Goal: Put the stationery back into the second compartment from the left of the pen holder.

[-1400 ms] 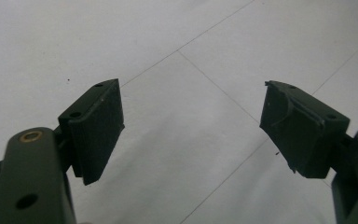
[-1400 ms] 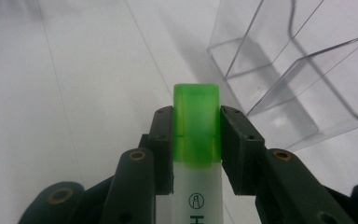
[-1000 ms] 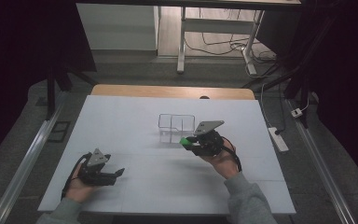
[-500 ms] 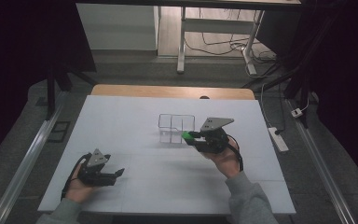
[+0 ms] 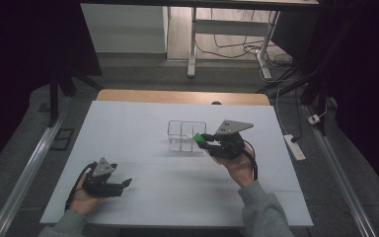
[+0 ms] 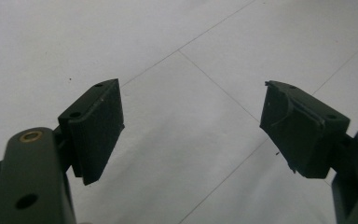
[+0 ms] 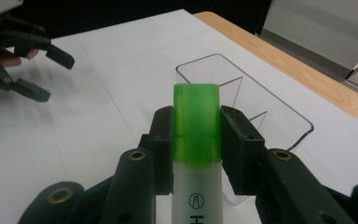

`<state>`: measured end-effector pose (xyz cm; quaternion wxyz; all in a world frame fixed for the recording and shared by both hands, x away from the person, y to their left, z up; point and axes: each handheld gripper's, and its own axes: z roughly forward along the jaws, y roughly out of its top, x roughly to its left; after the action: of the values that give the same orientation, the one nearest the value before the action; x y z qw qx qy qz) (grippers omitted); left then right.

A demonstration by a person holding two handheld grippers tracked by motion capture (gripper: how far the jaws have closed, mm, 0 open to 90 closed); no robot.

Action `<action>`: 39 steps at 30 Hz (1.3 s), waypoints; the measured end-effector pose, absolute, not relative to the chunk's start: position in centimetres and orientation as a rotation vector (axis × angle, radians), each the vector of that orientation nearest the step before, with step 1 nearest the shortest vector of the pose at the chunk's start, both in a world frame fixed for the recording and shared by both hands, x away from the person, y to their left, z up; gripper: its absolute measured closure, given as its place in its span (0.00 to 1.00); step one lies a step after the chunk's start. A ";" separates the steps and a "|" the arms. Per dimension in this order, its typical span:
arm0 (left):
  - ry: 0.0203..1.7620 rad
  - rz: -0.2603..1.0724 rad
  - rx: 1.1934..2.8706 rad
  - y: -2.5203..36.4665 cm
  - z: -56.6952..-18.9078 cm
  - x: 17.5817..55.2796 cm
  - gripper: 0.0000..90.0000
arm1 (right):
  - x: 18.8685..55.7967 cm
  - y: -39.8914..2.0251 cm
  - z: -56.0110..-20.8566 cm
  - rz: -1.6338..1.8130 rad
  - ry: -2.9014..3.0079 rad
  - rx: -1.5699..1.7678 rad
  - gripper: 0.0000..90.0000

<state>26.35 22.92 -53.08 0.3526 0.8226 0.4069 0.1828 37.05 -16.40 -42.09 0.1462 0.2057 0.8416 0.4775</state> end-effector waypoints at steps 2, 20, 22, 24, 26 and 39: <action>1.053 0.473 2.127 22.9 -53.1 26.3 0.23 | 37.1 -16.4 -41.9 1.394 2.408 0.598 0.74; 1.052 0.468 2.131 22.9 -53.1 26.4 0.23 | 38.3 -16.0 -40.4 1.478 2.334 0.641 0.74; 1.052 0.468 2.131 22.9 -53.2 26.4 0.23 | 38.5 -16.0 -40.1 1.488 2.327 0.645 0.74; 1.052 0.469 2.132 22.9 -53.1 26.4 0.23 | 38.6 -15.9 -39.9 1.502 2.321 0.649 0.74; 1.051 0.469 2.133 22.9 -53.2 26.4 0.23 | 38.7 -15.9 -39.7 1.504 2.312 0.653 0.74; 1.053 0.466 2.135 22.9 -53.3 26.5 0.23 | 40.2 -15.1 -39.9 1.514 2.303 0.684 0.74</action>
<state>26.49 22.92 -53.26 0.3503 0.8243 0.4068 0.1799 40.21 -15.07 -39.92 0.1503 0.2381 0.8017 0.5272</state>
